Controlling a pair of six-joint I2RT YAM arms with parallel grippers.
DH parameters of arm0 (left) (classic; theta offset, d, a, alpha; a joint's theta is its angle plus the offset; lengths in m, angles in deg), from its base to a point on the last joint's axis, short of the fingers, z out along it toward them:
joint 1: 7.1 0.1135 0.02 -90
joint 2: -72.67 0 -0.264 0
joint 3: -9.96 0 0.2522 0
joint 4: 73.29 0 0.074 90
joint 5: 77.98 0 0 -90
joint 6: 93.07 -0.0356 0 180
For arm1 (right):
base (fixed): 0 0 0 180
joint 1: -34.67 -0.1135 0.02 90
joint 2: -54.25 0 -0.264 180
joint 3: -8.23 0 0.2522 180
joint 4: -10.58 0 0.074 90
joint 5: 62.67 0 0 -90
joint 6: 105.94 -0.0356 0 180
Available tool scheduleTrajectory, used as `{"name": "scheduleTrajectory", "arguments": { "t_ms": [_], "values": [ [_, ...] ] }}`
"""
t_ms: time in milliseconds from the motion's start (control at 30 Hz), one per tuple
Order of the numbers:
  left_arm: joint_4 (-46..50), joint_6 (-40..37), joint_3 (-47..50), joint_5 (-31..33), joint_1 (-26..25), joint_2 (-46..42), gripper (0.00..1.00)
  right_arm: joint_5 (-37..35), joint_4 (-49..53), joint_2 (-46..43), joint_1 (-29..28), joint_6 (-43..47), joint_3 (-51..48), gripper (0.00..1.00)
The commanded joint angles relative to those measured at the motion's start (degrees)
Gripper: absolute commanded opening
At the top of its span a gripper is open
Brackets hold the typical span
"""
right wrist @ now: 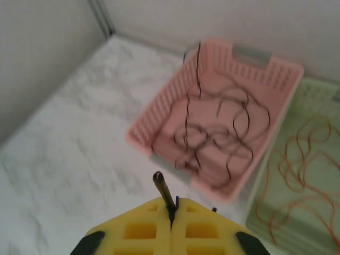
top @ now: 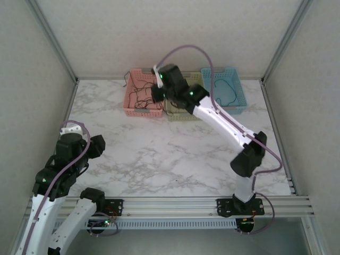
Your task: Untangle the cables
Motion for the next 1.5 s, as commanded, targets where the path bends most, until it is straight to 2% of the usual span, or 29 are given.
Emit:
{"name": "scheduleTrajectory", "arguments": {
  "t_ms": [0, 133, 200, 367, 433, 600, 1067, 1100, 1133, 1167, 1200, 1267, 1400, 1467],
  "values": [
    [-0.93, -0.49, 0.70, -0.92, 0.54, -0.14, 0.65, 1.68, 2.68, 13.21, 2.54, -4.35, 15.19, 0.00],
    [-0.94, -0.36, 0.76, -0.72, 0.54, -0.23, 0.65, 3.20, 7.53, 30.40, 4.25, -5.53, 42.74, 0.00],
    [-0.98, -0.43, 0.75, -0.70, 0.54, -0.24, 0.65, 3.09, 5.16, 34.92, 4.84, -6.08, 47.72, 0.00],
    [-1.02, -0.47, 0.83, -0.96, 0.50, 0.16, 0.65, 3.21, -8.31, 35.04, 5.81, -8.03, 38.34, 0.00],
    [-1.11, -0.50, 0.84, -1.05, 0.54, 0.24, 0.65, 3.74, -11.16, 36.11, 5.94, -8.38, 37.65, 0.00],
    [-1.13, -0.47, 0.80, -1.10, 0.54, 0.31, 0.65, 4.13, -12.15, 40.17, 6.37, -8.81, 40.19, 0.00],
    [-1.11, -0.36, 0.93, -0.92, 0.54, 0.46, 0.66, 7.38, -12.74, 43.35, 8.40, -13.33, 37.96, 0.00],
    [-1.07, -0.38, 0.93, -0.98, 0.54, 0.55, 0.66, 7.43, -12.63, 43.52, 8.40, -13.32, 37.95, 0.05],
    [-1.14, -0.36, 0.93, -0.96, 0.54, 0.55, 0.66, 7.61, -12.60, 43.63, 8.39, -12.98, 37.95, 0.29],
    [-1.11, -0.34, 0.93, -1.05, 0.54, 0.62, 0.66, 7.94, -12.53, 43.72, 8.36, -12.31, 38.03, 0.47],
    [-1.11, -0.38, 0.89, -1.11, 0.54, 0.74, 0.66, 8.07, -12.17, 43.64, 8.40, -11.66, 38.20, 0.55],
    [-1.11, -0.41, 0.64, -1.72, 0.54, 1.31, 0.67, 7.85, -10.07, 43.01, 8.38, -9.94, 39.76, 0.63],
    [-1.23, 0.85, -2.23, -3.87, 0.59, 5.76, 0.67, 6.59, -6.22, 38.36, 8.41, -5.53, 40.43, 0.64],
    [-4.12, 2.72, -5.00, -7.80, 0.56, 9.83, 0.68, 6.28, -2.63, 34.63, 8.40, -3.77, 39.62, 0.63]
  ]
}}
